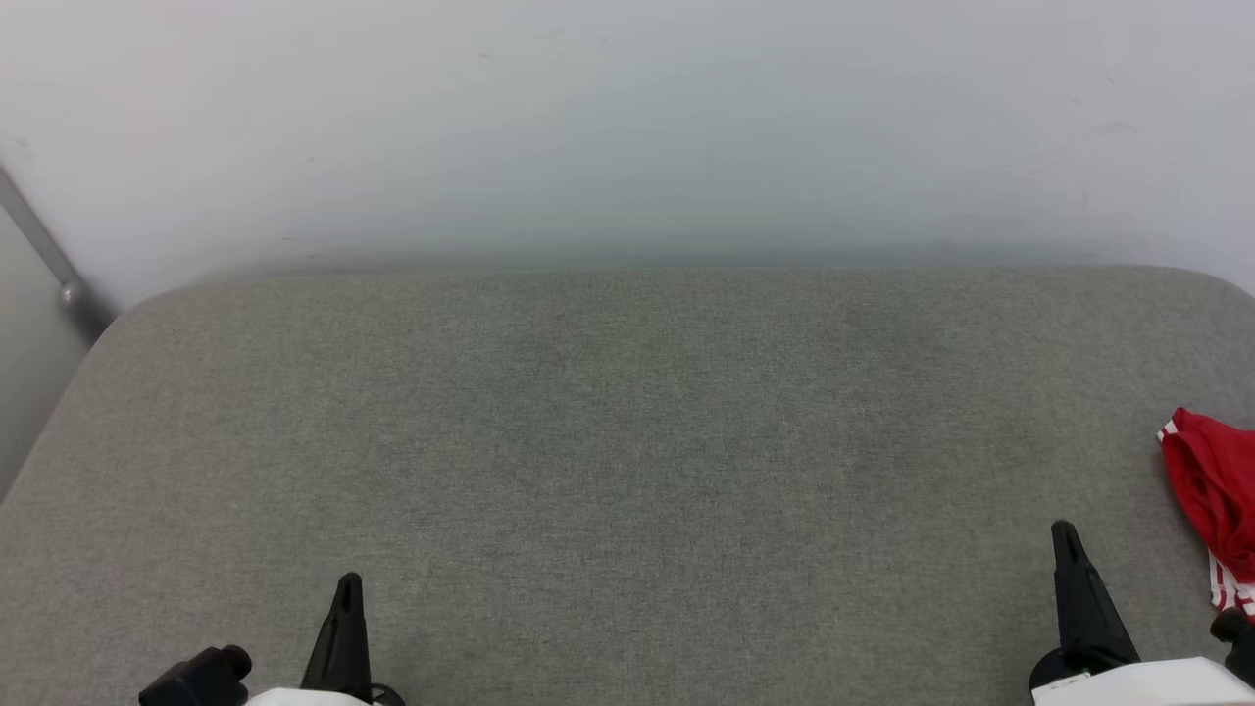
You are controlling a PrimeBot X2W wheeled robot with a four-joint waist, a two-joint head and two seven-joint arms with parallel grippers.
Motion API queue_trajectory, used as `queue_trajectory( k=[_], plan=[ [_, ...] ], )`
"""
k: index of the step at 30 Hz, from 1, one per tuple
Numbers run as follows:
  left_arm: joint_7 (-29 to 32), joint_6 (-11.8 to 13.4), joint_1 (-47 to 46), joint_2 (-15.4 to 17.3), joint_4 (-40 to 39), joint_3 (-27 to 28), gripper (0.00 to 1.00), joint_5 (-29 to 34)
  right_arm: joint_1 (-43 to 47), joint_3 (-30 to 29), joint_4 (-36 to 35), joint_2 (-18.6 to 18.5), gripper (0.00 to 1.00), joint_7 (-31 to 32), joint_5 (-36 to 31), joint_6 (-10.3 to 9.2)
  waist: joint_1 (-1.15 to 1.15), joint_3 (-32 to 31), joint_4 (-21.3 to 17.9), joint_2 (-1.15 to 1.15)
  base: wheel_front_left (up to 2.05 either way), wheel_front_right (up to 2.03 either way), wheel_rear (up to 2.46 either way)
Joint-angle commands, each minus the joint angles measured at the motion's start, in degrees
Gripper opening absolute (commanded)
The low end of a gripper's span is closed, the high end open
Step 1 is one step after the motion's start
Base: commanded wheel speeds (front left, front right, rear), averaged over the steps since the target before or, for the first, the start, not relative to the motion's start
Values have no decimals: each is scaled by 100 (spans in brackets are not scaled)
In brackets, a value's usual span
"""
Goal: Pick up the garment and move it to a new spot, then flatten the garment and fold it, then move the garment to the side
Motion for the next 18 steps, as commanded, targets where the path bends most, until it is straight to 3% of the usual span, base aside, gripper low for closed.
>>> queue_trajectory(
  k=[1,18],
  plan=[
    [45,-48,-177,56,-42,37,0,-240,-178,1,-33,-62,0,45,233,-1,0,5,-1,0,0,0,0],
    [350,-190,-479,76,136,127,0,-1633,-458,-25,169,-82,0,356,1546,-2,0,54,-13,0,0,0,0]
  ],
)
